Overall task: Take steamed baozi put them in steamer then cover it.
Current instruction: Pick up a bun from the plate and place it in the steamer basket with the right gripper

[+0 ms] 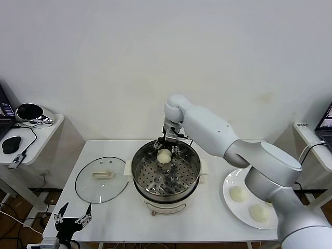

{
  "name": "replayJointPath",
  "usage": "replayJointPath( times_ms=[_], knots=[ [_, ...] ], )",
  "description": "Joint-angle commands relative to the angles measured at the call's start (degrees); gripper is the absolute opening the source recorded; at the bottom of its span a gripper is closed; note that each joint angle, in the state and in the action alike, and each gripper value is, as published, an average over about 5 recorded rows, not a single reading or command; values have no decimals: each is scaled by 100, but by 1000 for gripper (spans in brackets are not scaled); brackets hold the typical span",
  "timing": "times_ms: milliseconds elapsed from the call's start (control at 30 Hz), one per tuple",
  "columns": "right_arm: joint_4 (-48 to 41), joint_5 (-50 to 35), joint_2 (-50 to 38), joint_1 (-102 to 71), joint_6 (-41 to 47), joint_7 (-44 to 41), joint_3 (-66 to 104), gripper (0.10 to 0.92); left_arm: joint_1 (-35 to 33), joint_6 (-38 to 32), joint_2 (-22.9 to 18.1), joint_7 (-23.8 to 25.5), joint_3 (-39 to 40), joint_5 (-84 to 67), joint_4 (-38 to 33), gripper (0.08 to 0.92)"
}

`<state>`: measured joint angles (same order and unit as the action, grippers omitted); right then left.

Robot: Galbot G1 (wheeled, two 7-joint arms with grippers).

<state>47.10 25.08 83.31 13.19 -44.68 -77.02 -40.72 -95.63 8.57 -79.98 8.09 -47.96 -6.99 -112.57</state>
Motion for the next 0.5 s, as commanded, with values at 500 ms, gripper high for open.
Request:
replayJointPath(
  times_ms=[500],
  knots=[
    [2487, -2985, -2412, 1468, 4343, -151, -761, 823, 22, 182, 91, 97, 7, -12, -115, 823]
  ],
)
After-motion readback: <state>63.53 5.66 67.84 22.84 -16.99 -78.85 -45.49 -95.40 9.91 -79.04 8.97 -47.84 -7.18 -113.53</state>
